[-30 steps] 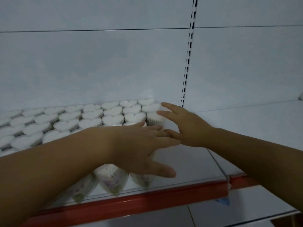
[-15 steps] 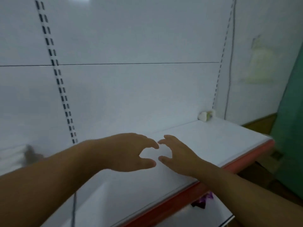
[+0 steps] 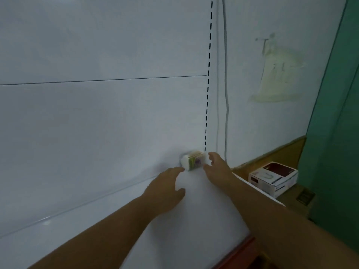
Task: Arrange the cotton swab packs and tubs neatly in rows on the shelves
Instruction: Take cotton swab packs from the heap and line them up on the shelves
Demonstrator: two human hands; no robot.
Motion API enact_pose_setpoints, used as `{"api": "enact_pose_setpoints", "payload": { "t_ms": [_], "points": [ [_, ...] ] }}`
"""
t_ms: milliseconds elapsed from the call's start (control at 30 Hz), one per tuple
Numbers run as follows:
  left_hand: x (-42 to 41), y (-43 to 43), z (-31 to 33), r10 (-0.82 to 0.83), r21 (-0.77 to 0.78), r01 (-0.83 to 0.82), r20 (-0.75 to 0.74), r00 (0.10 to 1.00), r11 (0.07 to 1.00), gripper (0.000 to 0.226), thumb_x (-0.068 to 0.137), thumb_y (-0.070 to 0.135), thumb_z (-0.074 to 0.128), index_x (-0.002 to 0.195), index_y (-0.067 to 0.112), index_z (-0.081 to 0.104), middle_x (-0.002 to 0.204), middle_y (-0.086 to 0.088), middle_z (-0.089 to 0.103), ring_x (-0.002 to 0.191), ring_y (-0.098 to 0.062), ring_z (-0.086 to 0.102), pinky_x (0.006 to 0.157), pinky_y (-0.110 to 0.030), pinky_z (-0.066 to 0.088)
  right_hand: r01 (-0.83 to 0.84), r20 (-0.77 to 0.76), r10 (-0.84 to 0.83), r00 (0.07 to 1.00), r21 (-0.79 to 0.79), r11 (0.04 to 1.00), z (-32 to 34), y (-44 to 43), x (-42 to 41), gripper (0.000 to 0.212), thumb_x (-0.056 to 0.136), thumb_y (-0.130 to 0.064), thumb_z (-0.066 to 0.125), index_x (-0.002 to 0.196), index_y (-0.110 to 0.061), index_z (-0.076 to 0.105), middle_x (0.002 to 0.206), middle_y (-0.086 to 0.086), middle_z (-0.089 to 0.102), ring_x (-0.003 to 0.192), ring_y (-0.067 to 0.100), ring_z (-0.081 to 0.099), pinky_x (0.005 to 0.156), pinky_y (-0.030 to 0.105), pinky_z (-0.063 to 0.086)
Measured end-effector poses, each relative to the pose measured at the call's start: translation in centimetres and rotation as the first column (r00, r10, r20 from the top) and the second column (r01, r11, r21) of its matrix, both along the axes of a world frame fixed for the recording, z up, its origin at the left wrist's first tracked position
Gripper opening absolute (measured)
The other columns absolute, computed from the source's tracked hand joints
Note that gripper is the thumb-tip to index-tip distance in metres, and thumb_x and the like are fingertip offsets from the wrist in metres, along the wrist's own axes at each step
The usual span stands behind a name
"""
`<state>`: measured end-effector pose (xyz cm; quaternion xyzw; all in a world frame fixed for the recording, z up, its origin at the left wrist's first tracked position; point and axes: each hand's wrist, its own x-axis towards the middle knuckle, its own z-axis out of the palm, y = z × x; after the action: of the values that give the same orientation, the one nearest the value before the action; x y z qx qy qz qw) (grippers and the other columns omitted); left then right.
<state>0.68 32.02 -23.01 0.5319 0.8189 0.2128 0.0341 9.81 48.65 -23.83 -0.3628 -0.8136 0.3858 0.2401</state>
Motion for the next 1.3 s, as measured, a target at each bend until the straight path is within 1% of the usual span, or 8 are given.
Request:
{"api": "enact_pose_setpoints", "payload": {
  "t_ms": [167,333,500,667,767,1000,1167,1300],
  "points": [
    [-1.6,7.5,-0.2,0.102,0.205,-0.095,-0.022,0.995,0.974,0.062,0.092,0.023,0.057,0.148,0.018,0.029,0.150,-0.002,0.034,0.138,-0.019,0.031,0.108,-0.028,0.029,-0.016,0.024,0.013,1.000,0.149,0.989,-2.5,2.4,-1.5,0.031,0.091,-0.040,0.042,0.114,-0.023,0.052,0.102,-0.008,0.059,0.092,0.015,0.058,0.085,0.036,0.049],
    [-2.9,10.8,-2.2,0.219,0.192,-0.196,-0.104,0.970,0.962,0.044,0.098,0.031,0.048,0.140,0.018,0.041,0.142,-0.003,0.042,0.130,-0.021,0.037,0.100,-0.033,0.037,-0.004,-0.037,0.009,0.999,0.126,0.992,-3.0,3.2,-2.3,0.040,0.096,-0.039,0.050,0.132,-0.024,0.047,0.121,-0.006,0.059,0.109,0.016,0.057,0.088,0.030,0.043],
    [-3.0,8.0,-1.2,0.279,0.285,-0.350,0.260,0.924,0.892,0.028,0.090,0.027,0.063,0.116,0.015,0.061,0.113,-0.004,0.064,0.106,-0.023,0.059,0.080,-0.025,0.039,0.000,-0.097,0.001,0.995,0.009,1.000,-2.2,3.3,-2.2,0.038,0.089,-0.040,0.062,0.124,-0.026,0.058,0.118,-0.005,0.064,0.106,0.015,0.060,0.094,0.035,0.047],
    [-1.6,-2.4,1.2,0.089,0.295,-0.480,0.773,0.628,0.826,0.006,0.095,0.017,0.059,0.098,0.013,0.062,0.100,-0.010,0.063,0.084,-0.020,0.060,0.082,-0.038,0.055,-0.138,-0.006,0.141,0.990,-0.246,0.959,1.5,-0.1,0.1,0.041,0.091,-0.041,0.060,0.114,-0.009,0.067,0.125,0.009,0.062,0.104,0.022,0.058,0.088,0.032,0.044],
    [-1.8,-11.1,2.9,0.102,0.335,-0.531,0.767,0.634,0.778,0.021,0.095,0.018,0.058,0.114,0.008,0.061,0.113,-0.009,0.062,0.094,-0.020,0.064,0.082,-0.030,0.058,-0.349,-0.026,0.352,0.936,-0.231,0.908,2.9,-7.9,-0.6,0.040,0.093,-0.041,0.054,0.124,-0.017,0.057,0.139,0.009,0.050,0.124,0.028,0.048,0.104,0.040,0.035],
    [0.0,-33.6,4.3,0.178,0.436,-0.669,0.744,0.644,0.602,0.023,0.098,0.019,0.053,0.120,0.016,0.061,0.115,-0.001,0.066,0.101,-0.015,0.067,0.084,-0.025,0.057,-0.811,-0.390,0.712,0.584,-0.267,0.520,6.5,-34.1,-6.6,0.045,0.075,-0.038,0.063,0.117,-0.027,0.055,0.102,-0.002,0.074,0.091,0.018,0.071,0.081,0.038,0.057],
    [0.3,-47.7,1.1,0.321,0.571,-0.726,0.654,0.685,0.384,0.031,0.094,0.014,0.059,0.103,0.044,0.056,0.116,0.015,0.062,0.106,0.004,0.059,0.087,-0.017,0.049,-0.861,-0.335,0.794,0.508,-0.161,0.482,6.1,-48.6,-9.5,0.044,0.074,-0.015,0.078,0.111,-0.026,0.057,0.097,0.000,0.074,0.087,0.018,0.072,0.082,0.041,0.058],
    [0.7,-54.3,-1.1,0.470,0.585,-0.744,0.583,0.663,0.322,0.049,0.093,0.020,0.059,0.126,0.049,0.037,0.132,0.034,0.034,0.125,0.011,0.035,0.100,-0.008,0.031,-0.856,-0.224,0.827,0.516,-0.104,0.506,3.3,-56.7,-11.7,0.049,0.067,-0.023,0.086,0.103,-0.033,0.055,0.100,-0.009,0.067,0.085,0.006,0.069,0.077,0.028,0.058]
  ]
}}
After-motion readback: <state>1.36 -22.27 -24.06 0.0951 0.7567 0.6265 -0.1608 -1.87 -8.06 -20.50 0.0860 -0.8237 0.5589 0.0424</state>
